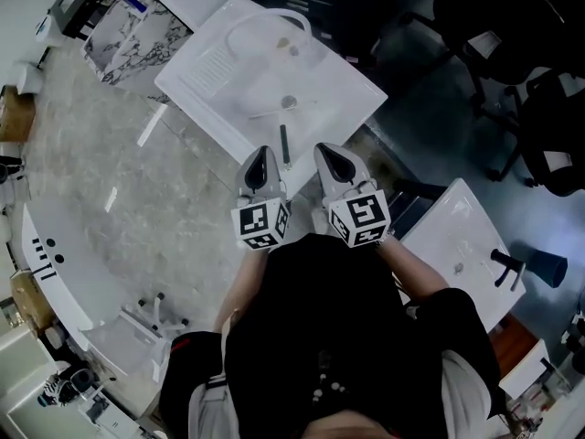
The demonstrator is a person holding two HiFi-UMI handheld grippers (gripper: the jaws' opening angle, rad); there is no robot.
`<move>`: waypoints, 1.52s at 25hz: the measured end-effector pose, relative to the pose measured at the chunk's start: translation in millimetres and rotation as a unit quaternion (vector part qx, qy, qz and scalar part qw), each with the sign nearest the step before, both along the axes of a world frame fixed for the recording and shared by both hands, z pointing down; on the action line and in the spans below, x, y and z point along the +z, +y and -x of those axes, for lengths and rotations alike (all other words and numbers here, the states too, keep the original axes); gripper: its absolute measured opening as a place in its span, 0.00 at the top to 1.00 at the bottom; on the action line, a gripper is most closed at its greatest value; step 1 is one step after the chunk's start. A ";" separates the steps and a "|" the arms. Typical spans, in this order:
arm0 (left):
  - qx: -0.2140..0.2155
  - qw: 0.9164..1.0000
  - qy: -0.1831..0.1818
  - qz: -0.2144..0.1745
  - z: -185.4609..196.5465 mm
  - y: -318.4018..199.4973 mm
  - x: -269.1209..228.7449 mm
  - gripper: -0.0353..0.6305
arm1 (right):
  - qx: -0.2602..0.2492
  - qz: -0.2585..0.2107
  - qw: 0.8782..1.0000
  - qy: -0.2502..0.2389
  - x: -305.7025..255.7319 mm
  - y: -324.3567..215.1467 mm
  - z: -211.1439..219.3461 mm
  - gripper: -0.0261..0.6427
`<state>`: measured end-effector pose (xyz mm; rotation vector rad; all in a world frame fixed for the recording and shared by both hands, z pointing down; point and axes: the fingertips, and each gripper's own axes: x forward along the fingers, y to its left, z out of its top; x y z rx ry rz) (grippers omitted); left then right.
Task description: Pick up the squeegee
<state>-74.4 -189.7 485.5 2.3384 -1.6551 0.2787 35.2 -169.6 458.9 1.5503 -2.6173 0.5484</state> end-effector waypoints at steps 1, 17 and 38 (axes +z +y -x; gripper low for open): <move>-0.005 1.000 -0.002 0.006 0.4 -7.2 5.8 0.94 | 0.004 0.003 1.000 0.001 2.5 -5.5 -2.6 0.96; 0.002 0.988 0.020 0.154 -4.4 -96.7 122.6 0.94 | 0.028 0.058 0.997 0.030 30.5 -84.1 11.9 0.96; -0.052 0.917 0.000 0.396 -9.0 -100.9 305.5 0.69 | 0.076 0.141 0.986 0.056 88.2 -112.3 10.8 0.96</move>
